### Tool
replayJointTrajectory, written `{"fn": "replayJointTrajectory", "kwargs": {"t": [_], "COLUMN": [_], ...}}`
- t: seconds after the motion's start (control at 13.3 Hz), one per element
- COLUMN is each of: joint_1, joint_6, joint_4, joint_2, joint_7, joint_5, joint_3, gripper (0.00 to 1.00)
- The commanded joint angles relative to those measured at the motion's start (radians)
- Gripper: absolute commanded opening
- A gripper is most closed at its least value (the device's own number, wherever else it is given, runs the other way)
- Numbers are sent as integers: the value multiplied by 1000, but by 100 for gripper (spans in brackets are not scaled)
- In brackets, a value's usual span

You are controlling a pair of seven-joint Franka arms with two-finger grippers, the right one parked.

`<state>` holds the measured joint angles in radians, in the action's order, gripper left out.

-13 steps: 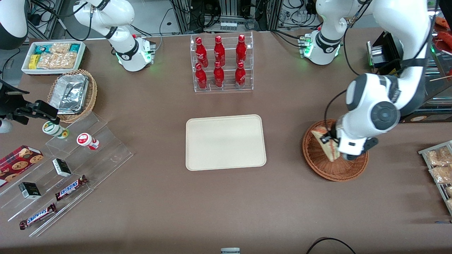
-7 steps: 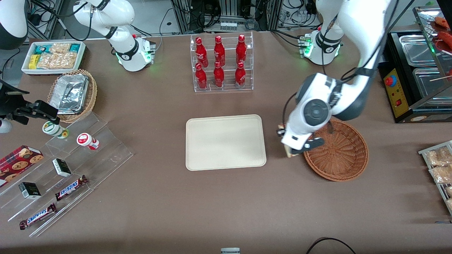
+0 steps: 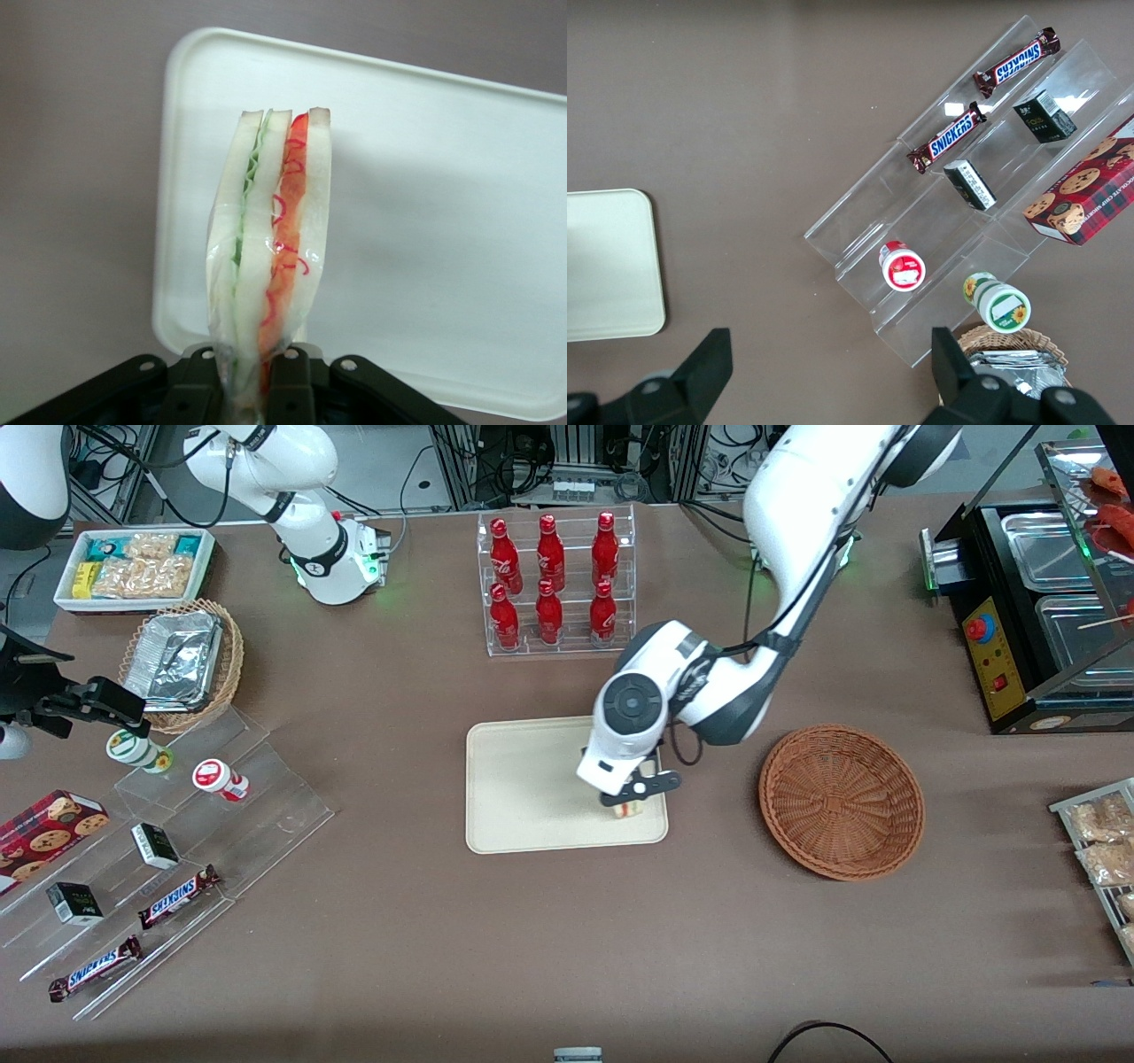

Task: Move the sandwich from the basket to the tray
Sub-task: 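Lift the sandwich and carry it over the cream tray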

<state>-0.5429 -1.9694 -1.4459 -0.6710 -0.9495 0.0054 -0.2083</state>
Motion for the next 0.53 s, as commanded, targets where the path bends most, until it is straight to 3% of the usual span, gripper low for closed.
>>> {"fn": "replayJointTrajectory", "kwargs": {"t": [0.0,0.45], "joint_1": [-41,-106], "joint_6": [-52,-123], "joint_4": [87,176], "joint_2": [-77,-173], "joint_7": [-14,-74], "joint_5": [-1,10], "joint_3": [10,15], "gripper": [0,0]}}
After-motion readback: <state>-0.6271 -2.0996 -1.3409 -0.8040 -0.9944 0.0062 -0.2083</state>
